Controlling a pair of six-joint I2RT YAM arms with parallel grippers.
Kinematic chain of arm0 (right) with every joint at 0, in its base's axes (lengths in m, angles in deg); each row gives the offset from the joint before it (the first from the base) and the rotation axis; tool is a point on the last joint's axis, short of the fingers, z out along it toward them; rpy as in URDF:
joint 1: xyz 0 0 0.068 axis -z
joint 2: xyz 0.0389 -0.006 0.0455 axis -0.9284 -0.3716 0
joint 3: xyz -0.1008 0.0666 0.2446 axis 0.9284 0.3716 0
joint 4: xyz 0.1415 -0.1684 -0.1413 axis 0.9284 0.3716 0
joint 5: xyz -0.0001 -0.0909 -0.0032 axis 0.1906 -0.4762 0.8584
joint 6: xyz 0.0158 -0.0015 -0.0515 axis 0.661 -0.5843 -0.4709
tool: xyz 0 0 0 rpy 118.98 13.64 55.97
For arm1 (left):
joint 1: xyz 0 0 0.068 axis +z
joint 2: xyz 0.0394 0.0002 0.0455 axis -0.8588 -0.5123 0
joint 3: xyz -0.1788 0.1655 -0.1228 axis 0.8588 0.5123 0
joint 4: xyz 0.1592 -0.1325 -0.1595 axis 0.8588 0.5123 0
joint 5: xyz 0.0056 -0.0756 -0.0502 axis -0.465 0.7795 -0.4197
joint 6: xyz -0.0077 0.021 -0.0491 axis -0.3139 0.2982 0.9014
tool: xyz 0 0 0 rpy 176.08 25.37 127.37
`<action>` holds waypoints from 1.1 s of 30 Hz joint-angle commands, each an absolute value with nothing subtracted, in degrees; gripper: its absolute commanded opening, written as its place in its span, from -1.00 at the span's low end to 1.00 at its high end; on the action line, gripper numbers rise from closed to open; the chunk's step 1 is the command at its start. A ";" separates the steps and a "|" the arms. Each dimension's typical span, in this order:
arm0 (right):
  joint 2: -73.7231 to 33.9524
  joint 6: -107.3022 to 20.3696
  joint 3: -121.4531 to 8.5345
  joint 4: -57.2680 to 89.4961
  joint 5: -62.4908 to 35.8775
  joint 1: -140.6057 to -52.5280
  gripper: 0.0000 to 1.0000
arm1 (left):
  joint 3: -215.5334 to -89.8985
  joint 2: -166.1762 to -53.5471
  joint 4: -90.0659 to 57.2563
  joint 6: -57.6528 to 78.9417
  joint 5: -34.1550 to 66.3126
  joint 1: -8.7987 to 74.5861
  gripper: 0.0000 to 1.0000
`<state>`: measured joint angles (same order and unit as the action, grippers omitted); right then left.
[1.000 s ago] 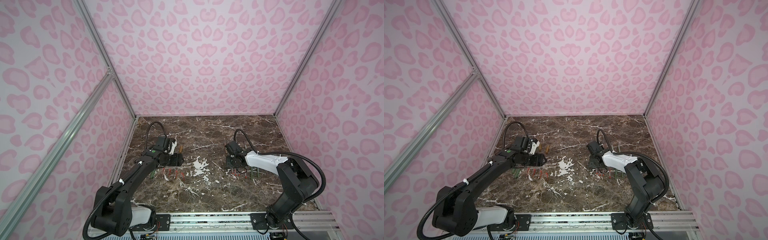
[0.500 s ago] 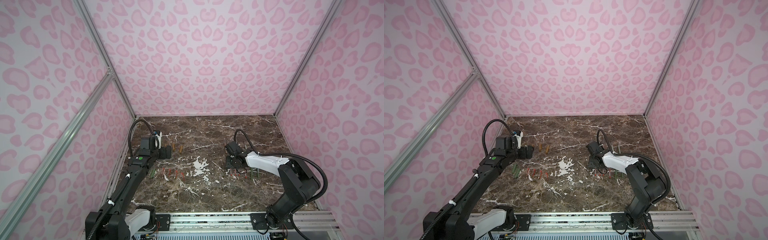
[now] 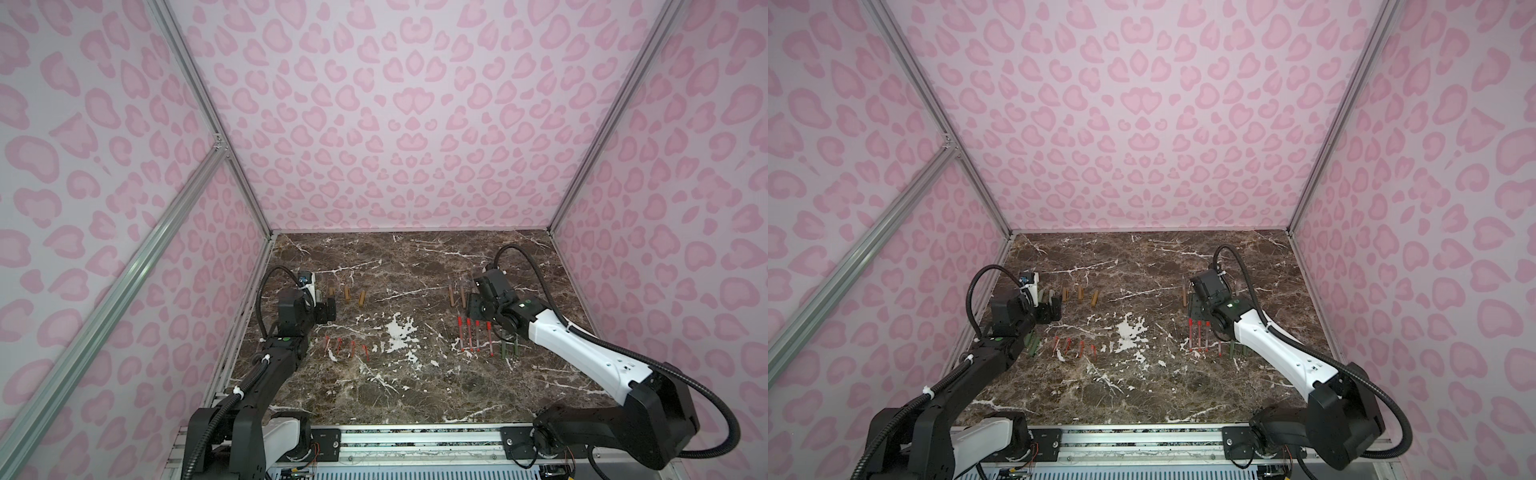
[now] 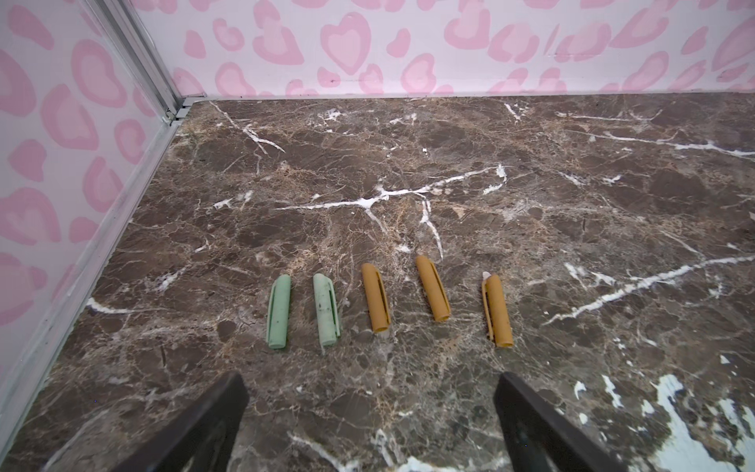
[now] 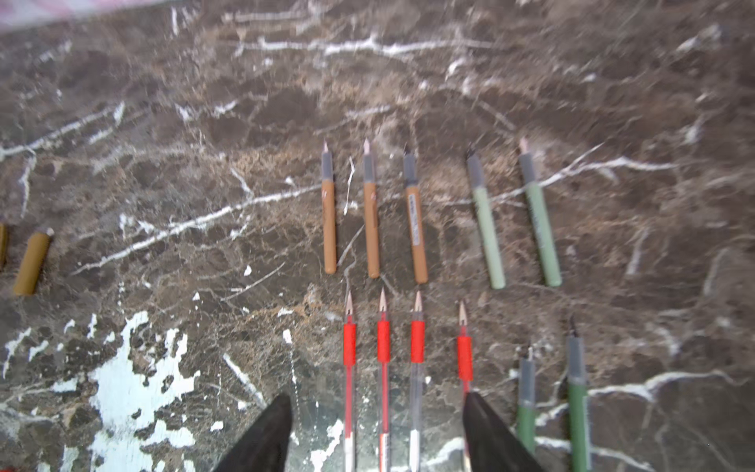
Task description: Open the pen caps
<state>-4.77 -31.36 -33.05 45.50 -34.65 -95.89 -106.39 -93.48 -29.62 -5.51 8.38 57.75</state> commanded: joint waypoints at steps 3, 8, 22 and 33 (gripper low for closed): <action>1.32 -38.88 -29.06 41.20 -37.70 -89.64 0.81 | -102.41 -94.33 -45.63 -5.81 9.32 58.44 0.96; 5.72 -44.55 -22.81 32.34 -36.83 -82.64 0.96 | -97.59 -97.09 -59.39 -6.92 11.03 58.48 0.96; 1.66 -56.48 -2.68 -7.27 -32.85 -68.03 0.96 | -91.06 -112.65 -85.59 -7.10 7.94 58.66 0.96; -10.91 -56.29 2.25 -32.92 -29.05 -66.31 0.97 | -99.19 -112.84 -70.50 -3.51 2.16 59.66 0.96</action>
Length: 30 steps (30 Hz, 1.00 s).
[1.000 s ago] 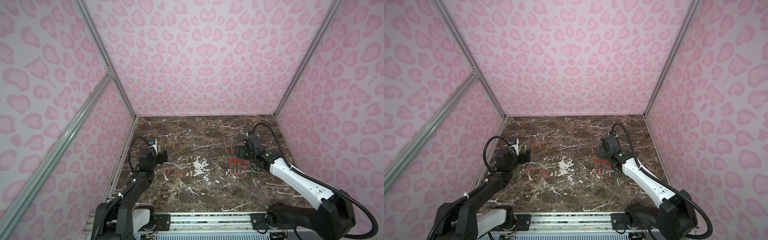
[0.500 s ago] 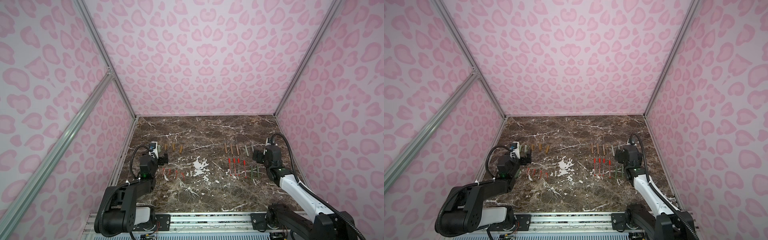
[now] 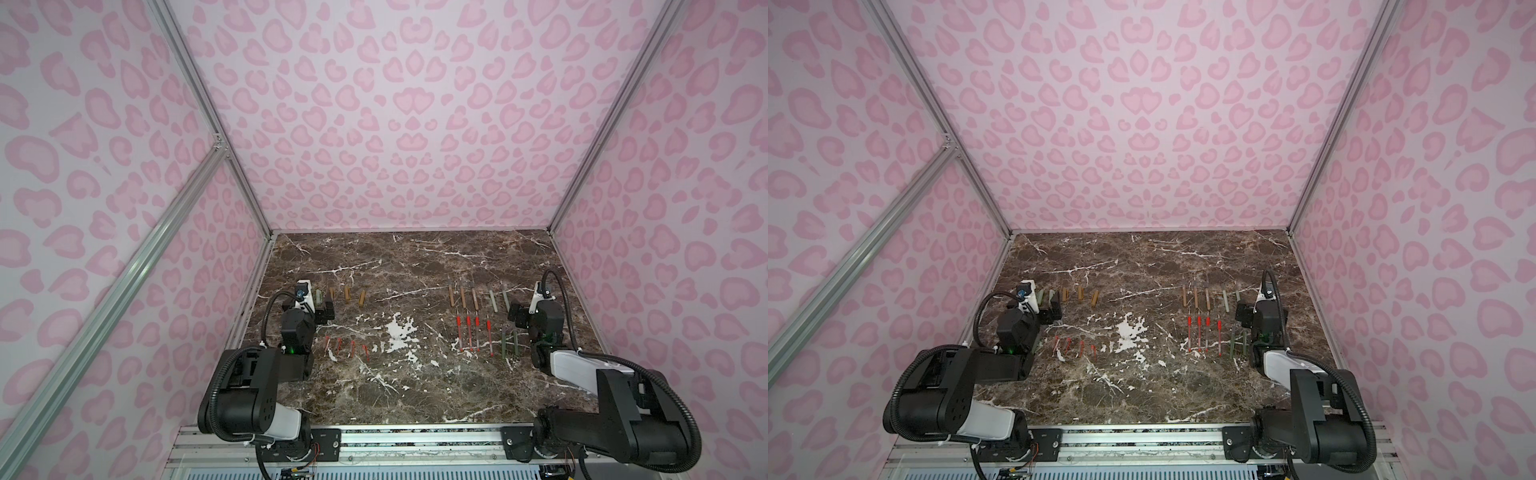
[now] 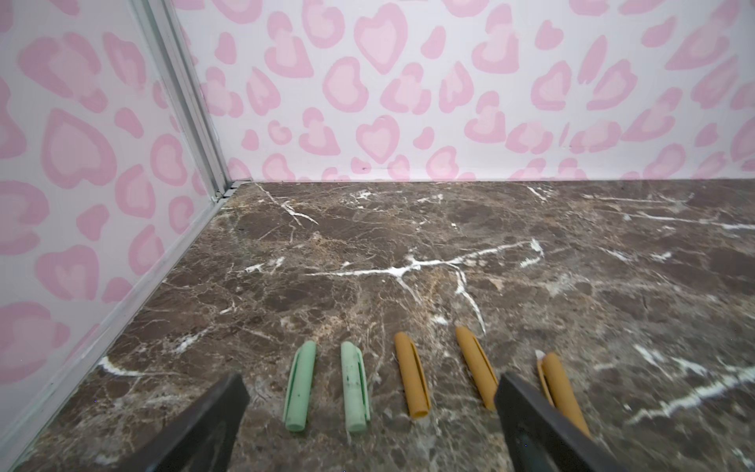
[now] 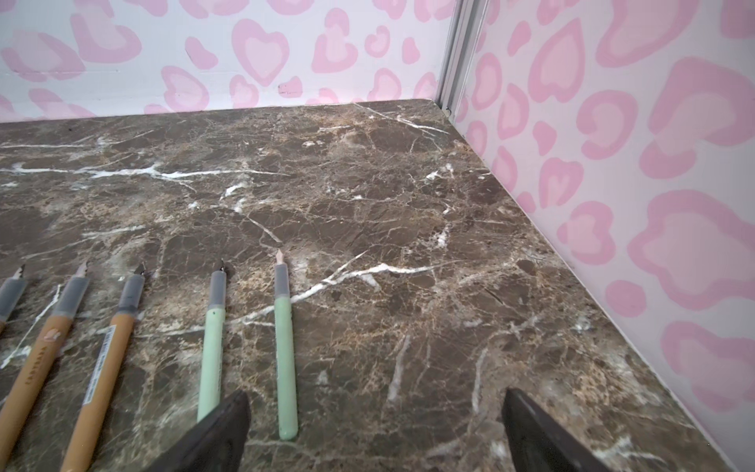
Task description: Open the pen caps
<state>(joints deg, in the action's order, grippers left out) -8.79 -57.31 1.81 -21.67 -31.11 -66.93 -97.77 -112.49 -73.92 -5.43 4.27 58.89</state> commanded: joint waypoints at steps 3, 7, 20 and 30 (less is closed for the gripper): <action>-15.47 -56.66 2.97 -38.57 -26.61 -66.05 0.97 | -99.19 -112.79 -70.33 -3.47 2.29 59.76 0.96; -21.96 -56.23 6.20 -52.21 -28.03 -66.06 0.97 | -99.26 -112.79 -70.09 -3.42 2.31 59.71 0.96; -20.21 -58.94 1.02 -39.39 -32.51 -68.96 0.97 | -99.24 -112.71 -70.14 -3.46 2.18 59.75 0.96; -19.97 -58.79 0.83 -38.51 -32.62 -69.06 0.97 | -91.51 -111.91 -84.09 -3.25 1.58 59.66 0.96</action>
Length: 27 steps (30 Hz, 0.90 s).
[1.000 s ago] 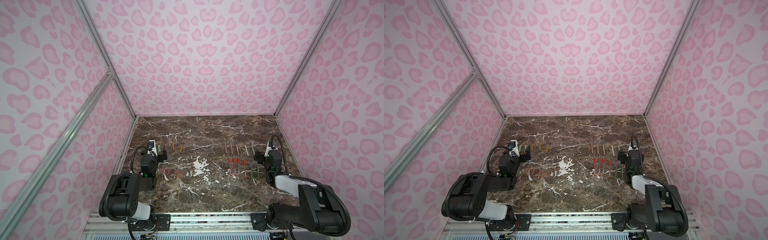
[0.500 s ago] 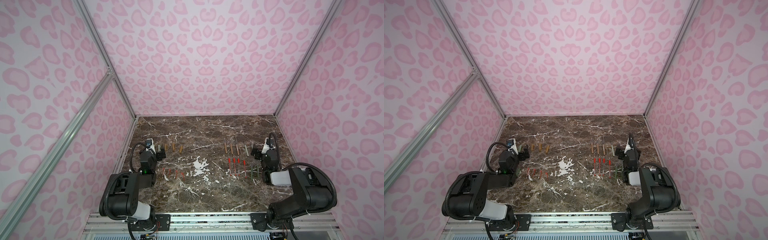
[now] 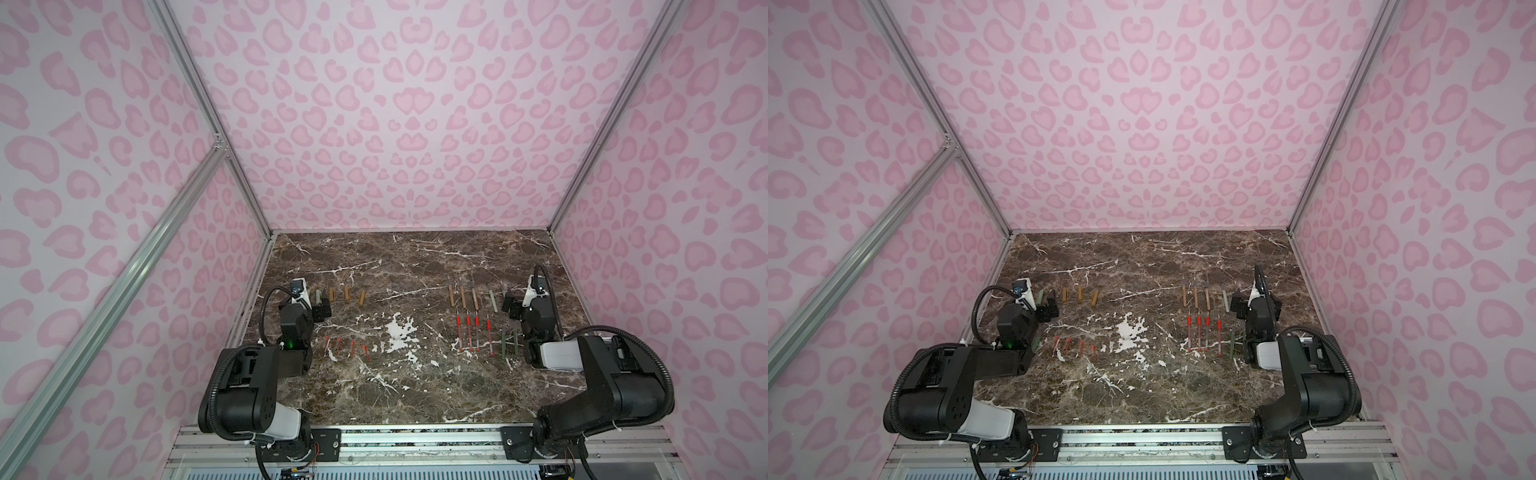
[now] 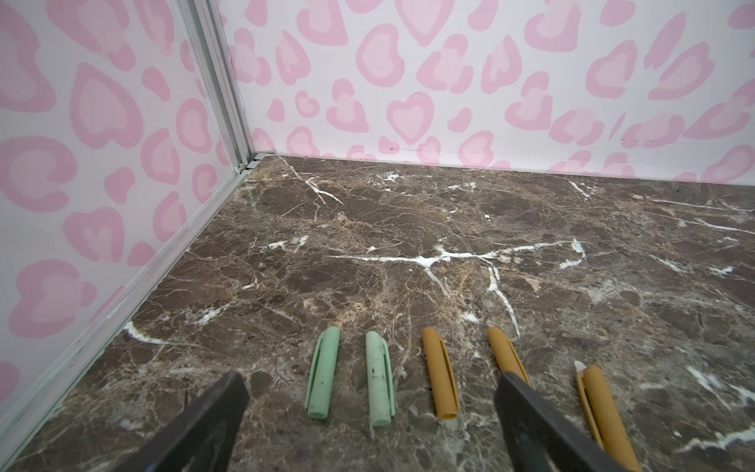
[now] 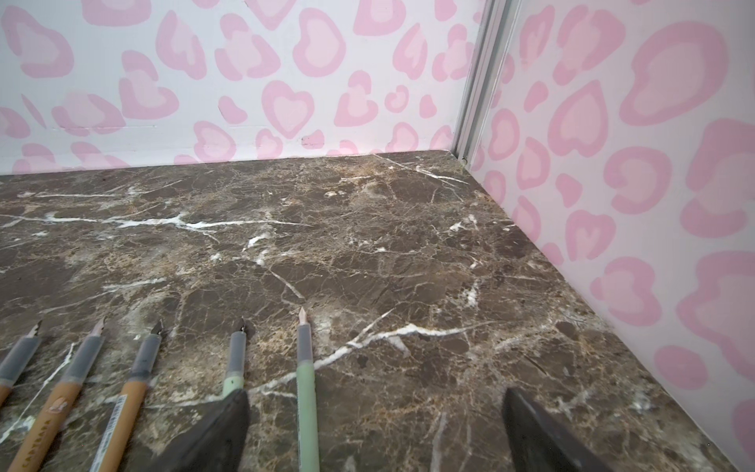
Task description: Open the pen caps
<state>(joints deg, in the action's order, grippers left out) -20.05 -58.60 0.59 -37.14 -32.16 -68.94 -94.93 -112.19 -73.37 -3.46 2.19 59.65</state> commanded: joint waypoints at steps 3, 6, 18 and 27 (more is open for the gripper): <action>-19.97 -58.74 0.75 -38.32 -32.67 -69.05 0.97 | -86.61 -112.79 -94.18 -3.58 2.86 59.73 0.96; -19.95 -58.70 0.76 -38.36 -32.68 -69.05 0.97 | -88.27 -112.18 -89.55 -3.61 2.62 59.76 0.96; -19.94 -58.71 0.75 -38.29 -32.72 -69.06 0.97 | -98.76 -112.64 -70.89 -2.91 -0.33 59.49 0.95; -19.95 -58.70 0.76 -38.39 -32.68 -69.06 0.96 | -98.64 -112.59 -71.19 -3.02 -0.77 59.45 0.95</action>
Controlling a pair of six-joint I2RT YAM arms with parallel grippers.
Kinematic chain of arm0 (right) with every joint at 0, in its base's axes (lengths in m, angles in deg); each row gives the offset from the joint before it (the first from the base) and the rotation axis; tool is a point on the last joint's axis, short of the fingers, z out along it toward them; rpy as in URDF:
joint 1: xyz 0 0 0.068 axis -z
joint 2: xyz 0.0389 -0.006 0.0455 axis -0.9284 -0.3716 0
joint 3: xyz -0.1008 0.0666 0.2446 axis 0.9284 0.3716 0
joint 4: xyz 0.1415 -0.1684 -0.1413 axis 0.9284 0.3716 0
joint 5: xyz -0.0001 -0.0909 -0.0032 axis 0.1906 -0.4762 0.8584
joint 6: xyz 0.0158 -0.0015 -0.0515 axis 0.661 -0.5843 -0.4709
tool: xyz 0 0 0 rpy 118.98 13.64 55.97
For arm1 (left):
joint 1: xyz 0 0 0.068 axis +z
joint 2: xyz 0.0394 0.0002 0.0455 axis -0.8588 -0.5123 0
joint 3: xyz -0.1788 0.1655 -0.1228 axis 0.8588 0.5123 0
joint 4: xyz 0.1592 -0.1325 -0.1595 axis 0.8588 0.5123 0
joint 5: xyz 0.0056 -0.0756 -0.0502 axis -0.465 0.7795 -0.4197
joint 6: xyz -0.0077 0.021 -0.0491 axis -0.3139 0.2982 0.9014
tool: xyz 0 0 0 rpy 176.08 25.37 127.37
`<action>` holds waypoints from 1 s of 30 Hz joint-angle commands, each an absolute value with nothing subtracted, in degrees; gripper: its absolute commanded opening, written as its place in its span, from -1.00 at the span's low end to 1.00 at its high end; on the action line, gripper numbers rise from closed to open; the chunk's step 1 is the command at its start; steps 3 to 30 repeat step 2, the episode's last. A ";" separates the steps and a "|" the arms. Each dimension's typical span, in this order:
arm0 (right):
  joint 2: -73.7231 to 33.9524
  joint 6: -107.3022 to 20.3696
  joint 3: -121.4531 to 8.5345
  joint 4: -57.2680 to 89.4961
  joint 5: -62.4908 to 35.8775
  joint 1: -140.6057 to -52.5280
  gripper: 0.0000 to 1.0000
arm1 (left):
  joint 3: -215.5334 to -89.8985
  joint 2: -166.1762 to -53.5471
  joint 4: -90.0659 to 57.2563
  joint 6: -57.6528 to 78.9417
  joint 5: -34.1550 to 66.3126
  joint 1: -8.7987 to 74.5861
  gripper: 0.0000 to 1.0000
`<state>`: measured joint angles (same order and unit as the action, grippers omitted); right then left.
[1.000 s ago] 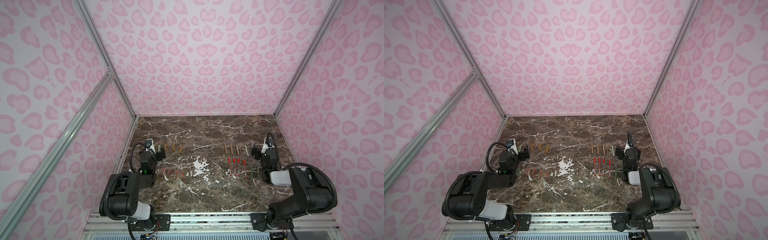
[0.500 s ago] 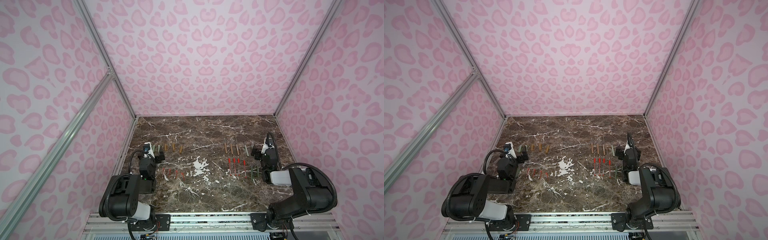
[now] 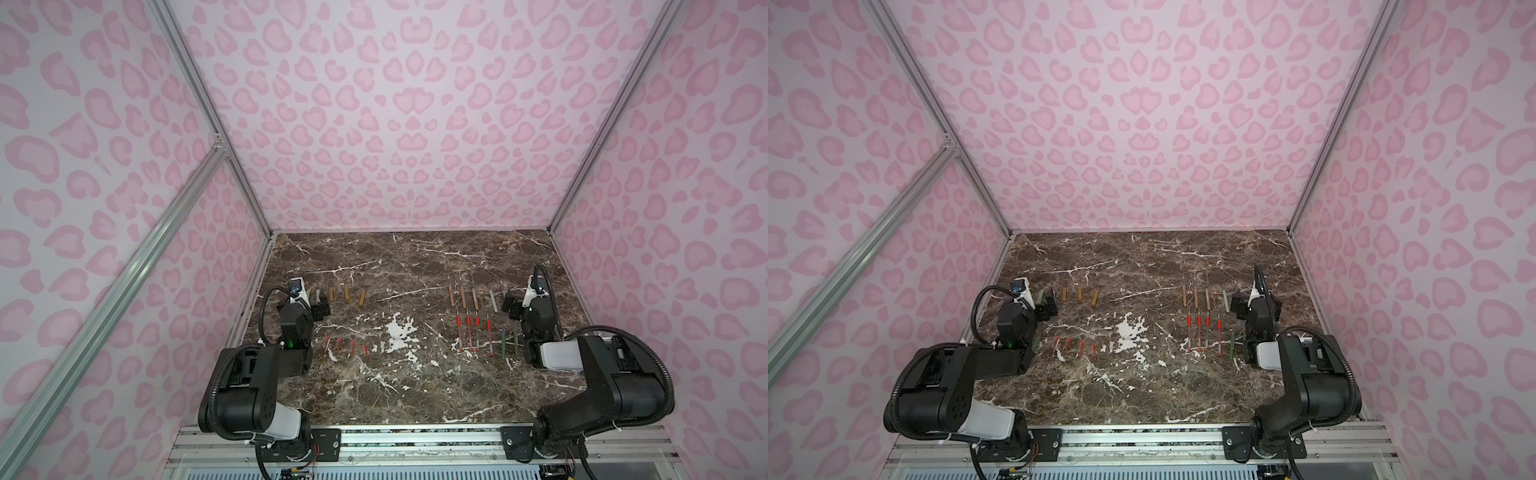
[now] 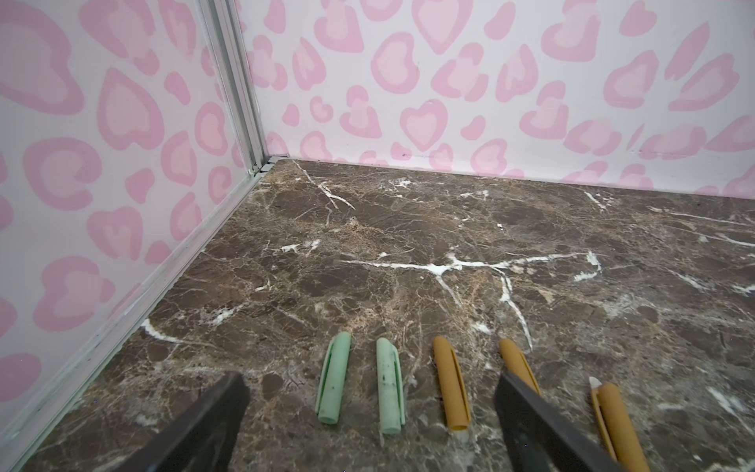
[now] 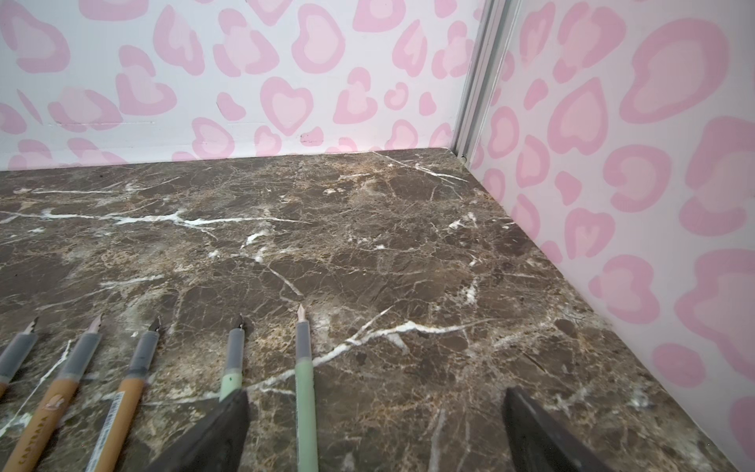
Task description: Open the pen caps
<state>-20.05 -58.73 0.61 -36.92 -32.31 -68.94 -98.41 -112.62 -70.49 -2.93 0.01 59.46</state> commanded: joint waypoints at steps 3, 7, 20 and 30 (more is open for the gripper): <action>-19.94 -58.71 0.72 -38.34 -32.69 -69.09 0.97 | -98.49 -112.64 -71.49 -2.91 -1.83 59.18 0.95; -19.94 -58.71 0.72 -38.34 -32.69 -69.09 0.97 | -98.49 -112.64 -71.49 -2.91 -1.83 59.18 0.95; -19.94 -58.71 0.72 -38.34 -32.69 -69.09 0.97 | -98.49 -112.64 -71.49 -2.91 -1.83 59.18 0.95; -19.94 -58.71 0.72 -38.34 -32.69 -69.09 0.97 | -98.49 -112.64 -71.49 -2.91 -1.83 59.18 0.95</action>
